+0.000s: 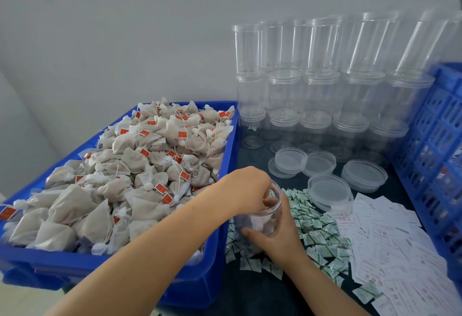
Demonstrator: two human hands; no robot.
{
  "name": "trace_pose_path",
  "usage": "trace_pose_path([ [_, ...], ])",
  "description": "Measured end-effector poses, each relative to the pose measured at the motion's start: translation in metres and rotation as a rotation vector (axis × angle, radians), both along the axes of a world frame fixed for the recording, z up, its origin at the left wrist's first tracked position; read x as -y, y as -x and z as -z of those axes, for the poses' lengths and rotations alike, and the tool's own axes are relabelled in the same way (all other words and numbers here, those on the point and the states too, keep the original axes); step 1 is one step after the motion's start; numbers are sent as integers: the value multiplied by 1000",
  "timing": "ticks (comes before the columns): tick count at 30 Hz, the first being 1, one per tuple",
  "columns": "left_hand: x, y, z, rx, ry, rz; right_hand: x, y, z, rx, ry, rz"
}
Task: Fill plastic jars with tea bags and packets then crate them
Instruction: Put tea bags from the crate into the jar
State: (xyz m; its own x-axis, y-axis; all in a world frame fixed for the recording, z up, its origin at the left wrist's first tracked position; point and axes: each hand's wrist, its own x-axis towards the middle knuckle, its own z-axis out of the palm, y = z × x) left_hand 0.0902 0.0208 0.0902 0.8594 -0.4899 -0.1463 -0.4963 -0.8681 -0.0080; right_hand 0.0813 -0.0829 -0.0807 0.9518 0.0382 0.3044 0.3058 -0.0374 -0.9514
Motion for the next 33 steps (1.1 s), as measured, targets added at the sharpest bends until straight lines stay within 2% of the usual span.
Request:
trace_pose_path([
  [11, 5, -8, -5, -165, -169, 37, -1, 0, -1, 11, -4, -7],
  [16, 5, -8, -9, -195, -159, 59, 0, 1, -1, 12, -1, -3],
  [19, 0, -6, -13, -136, -105, 52, 0, 1, -1, -3, -11, -23],
  [24, -31, -19, -27, 14, 189, -15, 0, 3, -1, 8, 7, 2],
  [30, -90, -68, -7, 288, 363, -350, 1, 4, -3, 24, 27, 11],
  [33, -111, -83, 19, 345, 394, -465, 2, 4, -3, 16, 35, 6],
])
